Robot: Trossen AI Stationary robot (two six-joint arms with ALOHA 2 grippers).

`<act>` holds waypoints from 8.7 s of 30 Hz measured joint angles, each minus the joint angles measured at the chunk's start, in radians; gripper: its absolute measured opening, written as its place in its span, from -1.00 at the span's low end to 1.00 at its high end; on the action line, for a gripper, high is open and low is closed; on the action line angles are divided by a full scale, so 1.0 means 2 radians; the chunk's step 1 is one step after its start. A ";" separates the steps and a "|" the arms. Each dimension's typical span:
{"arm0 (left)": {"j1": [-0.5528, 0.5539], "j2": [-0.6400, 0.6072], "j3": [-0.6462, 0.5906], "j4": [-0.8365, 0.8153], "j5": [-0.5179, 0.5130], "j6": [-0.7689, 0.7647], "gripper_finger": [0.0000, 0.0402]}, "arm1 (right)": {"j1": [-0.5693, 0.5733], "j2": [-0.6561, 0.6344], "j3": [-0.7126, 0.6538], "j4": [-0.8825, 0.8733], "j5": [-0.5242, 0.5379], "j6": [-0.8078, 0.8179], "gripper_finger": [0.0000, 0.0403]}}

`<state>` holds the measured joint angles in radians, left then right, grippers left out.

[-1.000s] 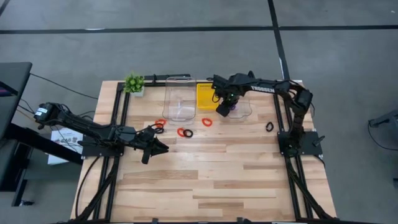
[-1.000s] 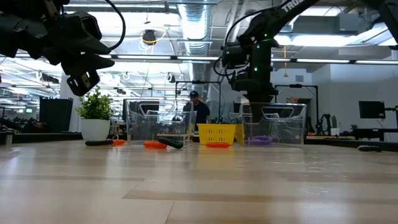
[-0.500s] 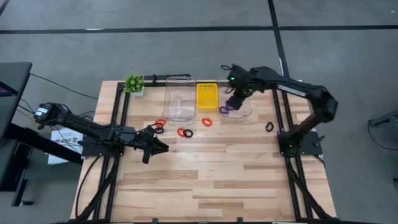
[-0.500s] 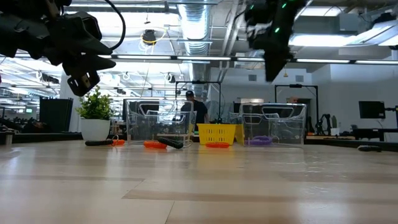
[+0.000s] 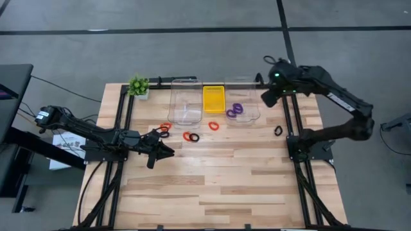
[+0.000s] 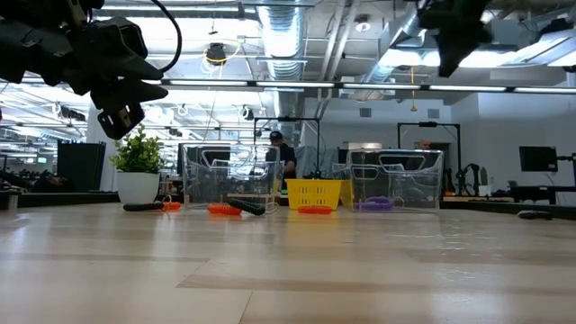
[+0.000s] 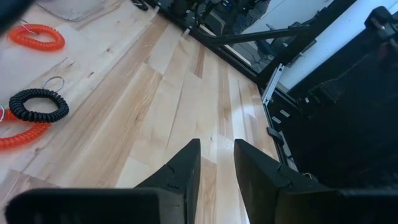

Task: Sort spring keychains
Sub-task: Put the right black spring keychain into the left transparent bin

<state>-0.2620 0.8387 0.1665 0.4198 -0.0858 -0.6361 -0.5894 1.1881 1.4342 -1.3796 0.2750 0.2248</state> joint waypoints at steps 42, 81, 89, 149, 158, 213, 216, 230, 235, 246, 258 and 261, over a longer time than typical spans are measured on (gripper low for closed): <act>0.000 0.000 0.000 0.000 -0.009 0.005 -0.53 | 0.044 -0.094 -0.419 0.125 -0.123 0.124 -0.62; 0.000 0.000 0.000 0.000 -0.009 0.003 -0.53 | 0.094 0.088 -0.419 0.148 -0.070 0.159 -0.62; 0.000 0.000 0.000 0.000 -0.009 0.003 -0.53 | 0.121 0.087 -0.419 0.151 -0.070 0.159 -0.62; 0.000 0.000 0.000 0.000 -0.005 -0.002 -0.53 | 0.258 0.088 -0.428 0.277 -0.192 0.175 -0.63; 0.000 0.000 0.000 0.000 -0.007 -0.001 -0.53 | 0.309 0.088 -0.422 0.368 -0.208 0.190 -0.67; 0.000 0.000 0.000 0.000 -0.009 0.006 -0.53 | 0.392 0.087 -0.193 0.641 -0.141 0.091 -0.97; 0.000 0.000 0.000 0.000 -0.009 0.005 -0.53 | 0.392 0.087 -0.160 0.641 -0.134 0.056 -0.97; 0.002 0.000 0.000 0.054 -0.015 0.019 -0.53 | 0.392 0.087 -0.139 0.634 -0.122 0.032 -0.98; 0.020 0.000 0.000 0.146 -0.021 0.055 -0.53 | 0.392 0.087 -0.139 0.634 -0.114 0.032 -0.97; 0.068 0.002 0.025 0.279 -0.013 0.072 -0.53 | 0.392 0.087 -0.139 0.661 -0.112 0.032 -0.98; 0.091 0.090 0.149 0.253 0.094 0.160 -0.53 | 0.395 0.087 -0.139 0.693 -0.126 0.032 -0.97; 0.101 0.117 0.175 0.246 0.134 0.170 -0.53 | 0.399 0.087 -0.139 0.705 -0.137 0.032 -0.97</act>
<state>-0.0609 1.0729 0.5173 0.9113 0.1819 -0.2968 0.2091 1.3628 1.1561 0.0302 0.0011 0.2883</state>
